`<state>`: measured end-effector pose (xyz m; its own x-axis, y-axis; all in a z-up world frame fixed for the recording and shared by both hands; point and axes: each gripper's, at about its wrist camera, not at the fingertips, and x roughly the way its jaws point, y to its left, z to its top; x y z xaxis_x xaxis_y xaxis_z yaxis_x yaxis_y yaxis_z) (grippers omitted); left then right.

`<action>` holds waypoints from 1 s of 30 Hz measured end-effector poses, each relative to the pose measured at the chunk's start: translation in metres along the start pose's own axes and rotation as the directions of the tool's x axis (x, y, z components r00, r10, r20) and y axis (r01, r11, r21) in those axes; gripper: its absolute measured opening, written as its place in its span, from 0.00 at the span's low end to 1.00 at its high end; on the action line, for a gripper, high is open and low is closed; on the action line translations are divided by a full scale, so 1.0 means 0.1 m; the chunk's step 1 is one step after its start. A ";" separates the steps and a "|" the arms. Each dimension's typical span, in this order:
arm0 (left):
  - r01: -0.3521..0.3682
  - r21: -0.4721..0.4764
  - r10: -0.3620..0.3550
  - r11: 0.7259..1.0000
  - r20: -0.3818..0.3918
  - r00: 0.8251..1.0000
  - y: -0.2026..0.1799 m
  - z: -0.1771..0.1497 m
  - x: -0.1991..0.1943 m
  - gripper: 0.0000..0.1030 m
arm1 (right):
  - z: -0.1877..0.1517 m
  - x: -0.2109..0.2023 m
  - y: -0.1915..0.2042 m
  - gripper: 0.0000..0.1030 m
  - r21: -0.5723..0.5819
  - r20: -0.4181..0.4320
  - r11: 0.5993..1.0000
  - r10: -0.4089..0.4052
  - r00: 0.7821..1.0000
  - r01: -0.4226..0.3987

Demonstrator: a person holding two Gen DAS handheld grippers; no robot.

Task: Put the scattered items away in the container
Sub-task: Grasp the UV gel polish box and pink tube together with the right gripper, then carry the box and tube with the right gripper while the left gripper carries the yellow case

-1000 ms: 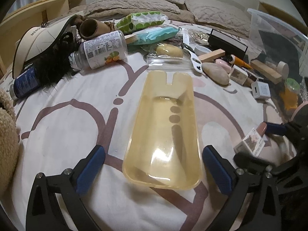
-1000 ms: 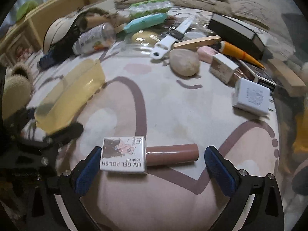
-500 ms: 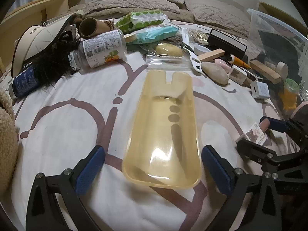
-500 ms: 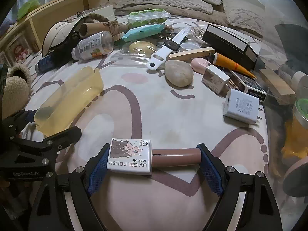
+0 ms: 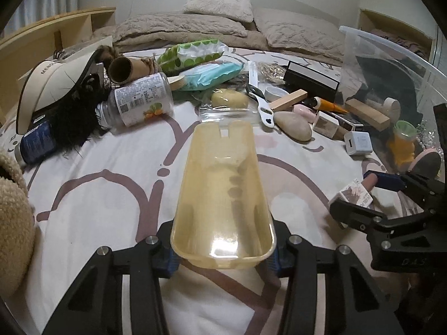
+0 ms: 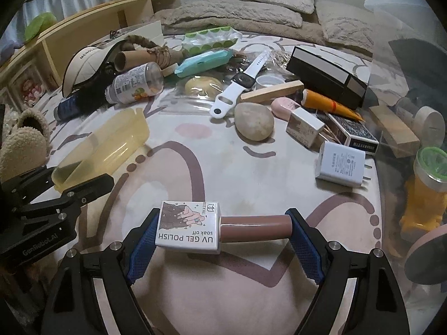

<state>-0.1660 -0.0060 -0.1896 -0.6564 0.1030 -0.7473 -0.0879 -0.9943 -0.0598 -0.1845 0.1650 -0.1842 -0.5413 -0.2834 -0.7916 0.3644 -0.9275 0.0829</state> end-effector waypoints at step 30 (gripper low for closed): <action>0.042 -0.018 -0.039 0.999 0.140 0.989 -0.01 0.11 -1.01 0.46 | 0.06 -1.07 0.23 0.84 -0.014 0.238 0.997 0.075 0.968 -0.074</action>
<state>-0.1080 -0.0146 -0.1072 -0.7506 0.1448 -0.6446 -0.1022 -0.9894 -0.1033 -0.1225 0.1728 -0.0941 -0.6770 -0.4023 -0.6163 0.4142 -0.9004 0.1329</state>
